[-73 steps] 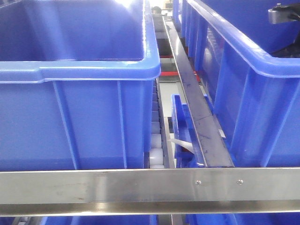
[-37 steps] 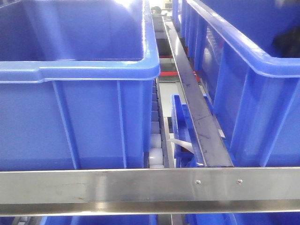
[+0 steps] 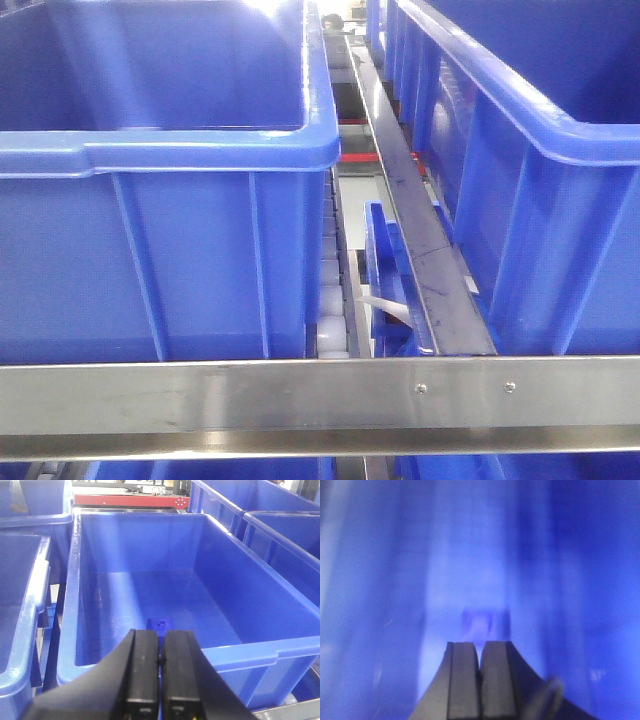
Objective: Pick and sort blue part to right shelf
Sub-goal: 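Lower the right gripper into the bin and release the blue part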
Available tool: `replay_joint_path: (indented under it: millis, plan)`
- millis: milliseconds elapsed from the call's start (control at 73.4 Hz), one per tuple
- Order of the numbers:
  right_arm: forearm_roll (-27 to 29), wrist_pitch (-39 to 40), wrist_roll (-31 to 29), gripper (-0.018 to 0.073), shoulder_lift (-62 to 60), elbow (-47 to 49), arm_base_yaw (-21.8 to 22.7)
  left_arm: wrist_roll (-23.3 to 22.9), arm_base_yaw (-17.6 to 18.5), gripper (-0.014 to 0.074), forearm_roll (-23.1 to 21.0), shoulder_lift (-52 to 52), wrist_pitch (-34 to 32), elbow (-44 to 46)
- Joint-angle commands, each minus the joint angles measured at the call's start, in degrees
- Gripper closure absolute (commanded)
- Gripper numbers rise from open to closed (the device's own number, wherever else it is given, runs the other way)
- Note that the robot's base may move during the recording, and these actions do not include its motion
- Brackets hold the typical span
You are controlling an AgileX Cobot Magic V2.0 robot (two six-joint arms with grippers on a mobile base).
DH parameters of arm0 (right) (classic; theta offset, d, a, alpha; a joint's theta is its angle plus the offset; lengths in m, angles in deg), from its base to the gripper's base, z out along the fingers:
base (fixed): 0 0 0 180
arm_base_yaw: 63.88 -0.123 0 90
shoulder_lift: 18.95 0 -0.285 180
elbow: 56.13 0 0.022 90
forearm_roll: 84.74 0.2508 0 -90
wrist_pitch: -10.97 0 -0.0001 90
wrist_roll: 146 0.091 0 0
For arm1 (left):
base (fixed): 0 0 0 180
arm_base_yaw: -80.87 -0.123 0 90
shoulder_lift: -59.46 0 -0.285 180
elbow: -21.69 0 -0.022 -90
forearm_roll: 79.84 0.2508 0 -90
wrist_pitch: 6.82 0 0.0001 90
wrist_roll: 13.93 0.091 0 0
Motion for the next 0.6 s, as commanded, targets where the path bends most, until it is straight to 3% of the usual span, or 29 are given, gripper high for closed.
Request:
replay_joint_path:
  millis: [0,286,586]
  plan:
    - [0.2,4.4,-0.3,0.0524,-6.9,-3.4,0.4,-0.4,0.1,0.0464,-0.3,0.9,-4.3,1.4]
    - [0.2,5.4,-0.3,0.0524,-32.7,-20.4,0.4,-0.4,0.1,0.0464,2.7,0.9,-3.9,1.4]
    - [0.7,5.6,-0.3,0.0524,-53.4,-24.0,0.4,-0.4,0.1,0.0464,3.2,0.9,-3.4,1.4]
